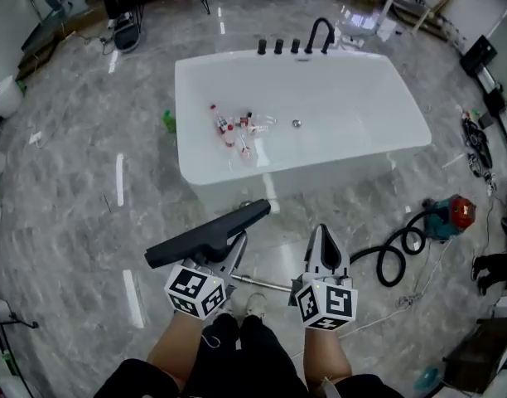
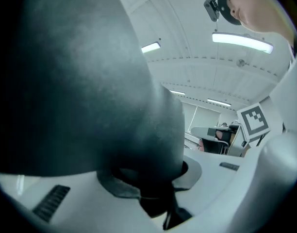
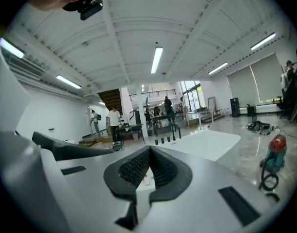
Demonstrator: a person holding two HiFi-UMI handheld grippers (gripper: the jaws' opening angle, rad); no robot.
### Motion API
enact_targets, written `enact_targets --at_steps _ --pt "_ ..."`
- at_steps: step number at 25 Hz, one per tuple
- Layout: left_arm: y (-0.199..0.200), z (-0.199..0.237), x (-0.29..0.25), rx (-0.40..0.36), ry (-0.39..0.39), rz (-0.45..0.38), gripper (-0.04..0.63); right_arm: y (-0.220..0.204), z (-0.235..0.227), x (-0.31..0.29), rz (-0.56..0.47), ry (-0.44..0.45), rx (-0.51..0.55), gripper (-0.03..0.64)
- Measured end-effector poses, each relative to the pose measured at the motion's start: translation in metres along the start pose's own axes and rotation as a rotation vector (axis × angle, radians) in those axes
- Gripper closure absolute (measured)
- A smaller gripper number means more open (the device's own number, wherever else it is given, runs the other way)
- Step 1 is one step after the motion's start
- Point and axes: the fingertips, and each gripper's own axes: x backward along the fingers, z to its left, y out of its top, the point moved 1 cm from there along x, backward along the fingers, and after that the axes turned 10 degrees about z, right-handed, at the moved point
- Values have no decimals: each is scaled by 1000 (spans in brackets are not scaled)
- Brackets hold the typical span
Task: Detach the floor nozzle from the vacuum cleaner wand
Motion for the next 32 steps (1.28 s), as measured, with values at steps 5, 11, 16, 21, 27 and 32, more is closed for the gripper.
enact_targets --at_steps 5,11,16,21,27,32 --pt "72 -60 54 -172 76 -33 482 89 16 64 -144 4 24 606" --pt "124 -83 102 -186 155 -50 482 141 44 118 -234 73 39 606" --pt "160 -90 125 -80 154 -140 482 171 51 144 -294 108 60 606" --pt "168 -83 133 50 100 -172 482 178 61 152 -332 76 145 606" --pt "173 -77 138 37 126 -162 482 175 75 145 -304 89 166 606" --pt "173 -77 142 -3 166 -147 482 175 78 139 -275 99 155 606"
